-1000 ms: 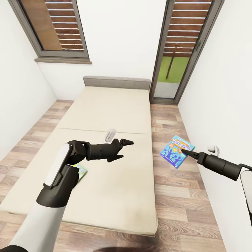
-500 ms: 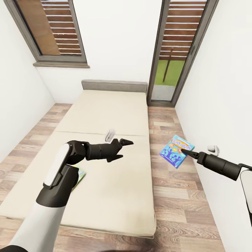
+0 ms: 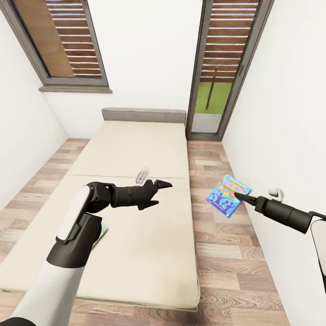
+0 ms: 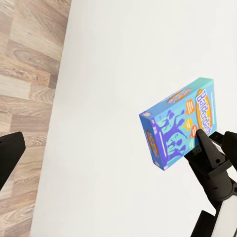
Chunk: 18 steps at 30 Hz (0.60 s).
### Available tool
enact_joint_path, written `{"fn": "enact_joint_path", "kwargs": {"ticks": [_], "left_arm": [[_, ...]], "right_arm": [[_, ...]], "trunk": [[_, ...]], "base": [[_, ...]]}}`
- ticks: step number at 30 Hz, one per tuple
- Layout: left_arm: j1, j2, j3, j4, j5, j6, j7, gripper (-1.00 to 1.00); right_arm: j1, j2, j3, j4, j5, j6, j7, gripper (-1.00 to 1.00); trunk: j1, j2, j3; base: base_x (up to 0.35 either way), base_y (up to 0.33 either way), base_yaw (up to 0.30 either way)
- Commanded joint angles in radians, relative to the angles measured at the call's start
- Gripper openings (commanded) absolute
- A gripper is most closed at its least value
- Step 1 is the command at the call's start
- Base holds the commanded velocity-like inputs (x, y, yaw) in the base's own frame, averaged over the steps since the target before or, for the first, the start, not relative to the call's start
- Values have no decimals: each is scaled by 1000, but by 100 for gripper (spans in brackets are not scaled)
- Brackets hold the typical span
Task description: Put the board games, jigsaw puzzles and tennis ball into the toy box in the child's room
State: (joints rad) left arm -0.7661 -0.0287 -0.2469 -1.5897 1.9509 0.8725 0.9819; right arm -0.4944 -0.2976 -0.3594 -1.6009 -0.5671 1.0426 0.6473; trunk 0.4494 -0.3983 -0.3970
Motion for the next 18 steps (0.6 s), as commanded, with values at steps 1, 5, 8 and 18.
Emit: {"fn": "enact_joint_path", "kwargs": {"ticks": [1, 5, 8, 18], "left_arm": [[-1, 0, 1, 0, 9, 1, 11, 100], [-1, 0, 5, 0, 9, 1, 10, 100], [0, 0, 12, 0, 9, 1, 10, 100], [1, 0, 25, 0, 9, 1, 11, 100]], "right_arm": [[-1, 0, -1, 0, 6, 5, 7, -100], [-1, 0, -1, 0, 6, 5, 7, -100], [-1, 0, -1, -1, 6, 5, 7, -100], [-1, 4, -1, -1, 6, 5, 6, -100]], "trunk": [[1, -2, 0], [1, -2, 6], [1, -2, 11], [1, -2, 27]], "base": [[0, 0, -79], [0, 0, -79], [0, 0, -79], [0, 0, -80]]}}
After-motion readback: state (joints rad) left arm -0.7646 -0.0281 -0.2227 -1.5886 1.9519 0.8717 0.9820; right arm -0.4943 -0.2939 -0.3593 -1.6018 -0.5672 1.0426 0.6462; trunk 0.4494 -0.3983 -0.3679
